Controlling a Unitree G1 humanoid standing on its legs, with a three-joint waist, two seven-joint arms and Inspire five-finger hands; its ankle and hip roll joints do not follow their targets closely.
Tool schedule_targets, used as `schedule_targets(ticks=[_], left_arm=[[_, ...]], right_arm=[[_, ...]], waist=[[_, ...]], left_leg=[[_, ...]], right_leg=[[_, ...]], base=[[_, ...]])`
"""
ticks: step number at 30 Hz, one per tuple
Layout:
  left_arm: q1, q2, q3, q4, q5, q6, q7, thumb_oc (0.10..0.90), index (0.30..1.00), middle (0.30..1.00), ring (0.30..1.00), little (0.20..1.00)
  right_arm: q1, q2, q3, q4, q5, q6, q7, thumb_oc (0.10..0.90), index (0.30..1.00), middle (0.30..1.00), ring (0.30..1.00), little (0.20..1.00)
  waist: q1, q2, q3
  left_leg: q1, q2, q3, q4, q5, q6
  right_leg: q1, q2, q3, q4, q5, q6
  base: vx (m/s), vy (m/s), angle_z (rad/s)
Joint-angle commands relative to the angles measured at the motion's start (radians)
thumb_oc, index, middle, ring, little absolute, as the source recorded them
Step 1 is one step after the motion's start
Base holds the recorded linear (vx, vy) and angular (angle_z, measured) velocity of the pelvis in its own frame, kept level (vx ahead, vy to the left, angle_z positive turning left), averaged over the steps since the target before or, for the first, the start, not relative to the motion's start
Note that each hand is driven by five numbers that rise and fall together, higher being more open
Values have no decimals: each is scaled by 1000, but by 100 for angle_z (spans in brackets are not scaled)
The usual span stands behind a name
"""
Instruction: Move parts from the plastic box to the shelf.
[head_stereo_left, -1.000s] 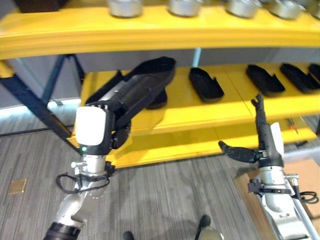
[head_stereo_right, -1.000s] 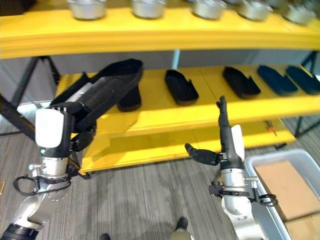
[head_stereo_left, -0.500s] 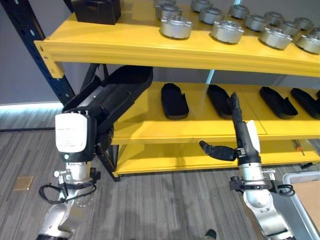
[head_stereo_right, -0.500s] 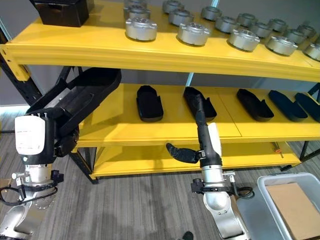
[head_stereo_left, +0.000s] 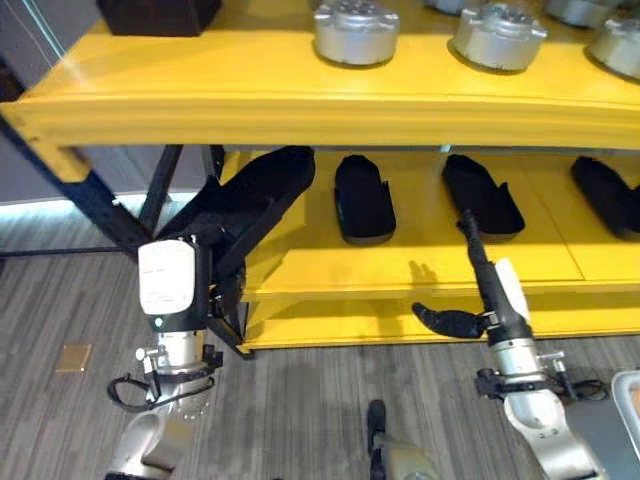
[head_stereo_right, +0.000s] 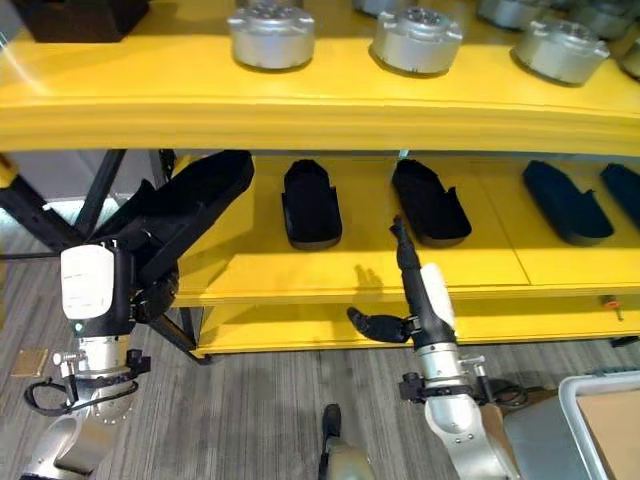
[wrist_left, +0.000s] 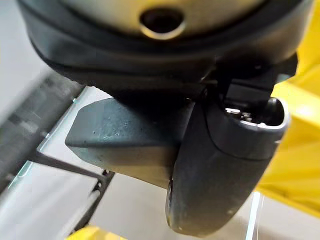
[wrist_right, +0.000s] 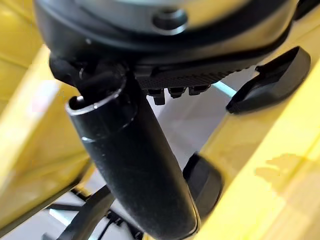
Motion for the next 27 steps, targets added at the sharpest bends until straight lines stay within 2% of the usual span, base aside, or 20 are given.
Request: schedule_targets(ticks=[1, 5, 6, 9, 10, 11, 12, 14, 15, 16, 17, 19, 20, 24, 25, 27], left_arm=[[-150, 76, 15, -124, -46, -99, 39, 400, 300, 300, 300, 300], [-154, 73, 11, -131, -68, -114, 23, 400, 300, 300, 300, 300], [-153, 70, 11, -135, -78, -119, 20, 400, 300, 300, 300, 300], [-154, 70, 11, -136, -78, -119, 19, 400, 300, 300, 300, 300], [-148, 77, 13, -155, -113, -134, 0, 400, 300, 300, 300, 300], [-143, 78, 21, -162, -121, -135, -4, 400, 300, 300, 300, 300], [-136, 77, 27, -164, -127, -137, 0, 400, 300, 300, 300, 300], [-134, 77, 35, -161, -133, -135, 11, 400, 300, 300, 300, 300], [-130, 71, 36, -158, -137, -127, 16, 400, 300, 300, 300, 300], [-118, 67, 37, -164, -122, -133, 20, 400, 300, 300, 300, 300], [-123, 66, 31, -169, -121, -135, 18, 400, 300, 300, 300, 300], [-108, 84, 39, -173, -112, -134, 16, 400, 300, 300, 300, 300], [-104, 94, 53, -158, -102, -122, 23, 400, 300, 300, 300, 300], [-104, 95, 53, -158, -102, -122, 23, 400, 300, 300, 300, 300], [-116, 100, 57, -137, -91, -106, 34, 400, 300, 300, 300, 300], [-123, 102, 55, -127, -87, -100, 35, 400, 300, 300, 300, 300]], right_arm=[[-58, -7, -105, -120, 56, -119, -50, 900, 1000, 1000, 1000, 1000], [-52, -21, -117, -128, 61, -121, -49, 900, 1000, 1000, 1000, 1000], [-52, -30, -118, -134, 62, -124, -49, 900, 1000, 1000, 1000, 1000], [-52, -30, -119, -134, 63, -124, -49, 900, 1000, 1000, 1000, 1000], [-64, -51, -130, -139, 75, -128, -53, 900, 1000, 1000, 1000, 1000], [-59, -48, -133, -136, 73, -126, -60, 900, 1000, 1000, 1000, 1000], [-59, -43, -130, -135, 73, -124, -65, 900, 1000, 1000, 1000, 1000], [-65, -42, -118, -132, 68, -126, -74, 900, 1000, 1000, 1000, 1000], [-68, -40, -106, -130, 67, -124, -76, 900, 1000, 1000, 1000, 1000], [-60, -41, -102, -131, 54, -122, -69, 900, 1000, 1000, 1000, 1000], [-58, -39, -101, -134, 51, -117, -65, 900, 1000, 1000, 1000, 1000], [-31, -23, -108, -135, 48, -109, -51, 900, 1000, 1000, 1000, 1000], [-19, -8, -112, -120, 43, -96, -49, 900, 1000, 1000, 1000, 1000], [-19, -7, -112, -121, 43, -95, -49, 900, 1000, 1000, 1000, 1000], [-17, 3, -108, -115, 42, -88, -42, 900, 1000, 1000, 1000, 1000], [-18, 6, -107, -112, 43, -84, -39, 900, 1000, 1000, 1000, 1000]], waist=[[-41, -49, -81], [-42, -45, -75], [-38, -41, -65], [-45, -43, -67], [6, -82, -5], [0, -85, -14], [1, -90, -16], [4, -79, -19], [11, -65, -19], [8, -47, -32], [7, -44, -37], [3, -51, -45], [1, -61, -50], [7, -66, -51], [0, -69, -53], [2, -74, -57]], left_leg=[[45, -51, -1, 42, -71, 15], [-3, -22, -12, 142, -52, -9], [-38, -5, -18, 221, -35, -24], [-57, -6, -28, 237, -35, -24], [-224, 21, -50, 386, 33, -29], [-235, 58, -36, 327, 22, -26], [-240, 78, -38, 262, 28, -23], [-257, 136, -49, 125, 133, -41], [-244, 146, -52, 95, 157, -50], [-218, 132, -37, 79, 126, -54], [-211, 115, -31, 84, 119, -54], [-183, 62, 11, 100, 70, -34], [-168, 27, 49, 103, 40, -18], [-166, 23, 56, 105, 37, -15], [-165, 5, 69, 116, 16, -5], [-168, -2, 75, 120, 12, -1]], right_leg=[[60, -81, -35, 28, -78, 126], [78, -75, -55, 39, -108, 102], [96, -64, -60, 43, -128, 88], [91, -68, -67, 41, -124, 84], [157, -70, -83, 30, -162, 53], [166, -78, -94, 22, -166, 67], [171, -87, -91, 16, -165, 79], [176, -94, -75, 17, -175, 94], [177, -96, -56, 28, -188, 99], [188, -100, -35, 28, -188, 106], [189, -114, -29, 26, -173, 111], [207, -154, 1, 10, -153, 127], [206, -182, 16, 1, -138, 147], [203, -187, 23, 1, -137, 150], [195, -206, 27, -8, -124, 160], [190, -211, 30, -9, -120, 165]], base=[[190, -199, 25], [85, -115, 44], [31, -83, 16], [21, -99, 8], [130, -196, 5], [186, -173, 35], [177, 109, 79], [165, 182, 58], [256, 276, -21], [267, 303, -66], [276, 327, -104], [252, 376, -87], [163, 303, -47], [39, 77, -26], [77, 139, 5], [39, 70, 1]])
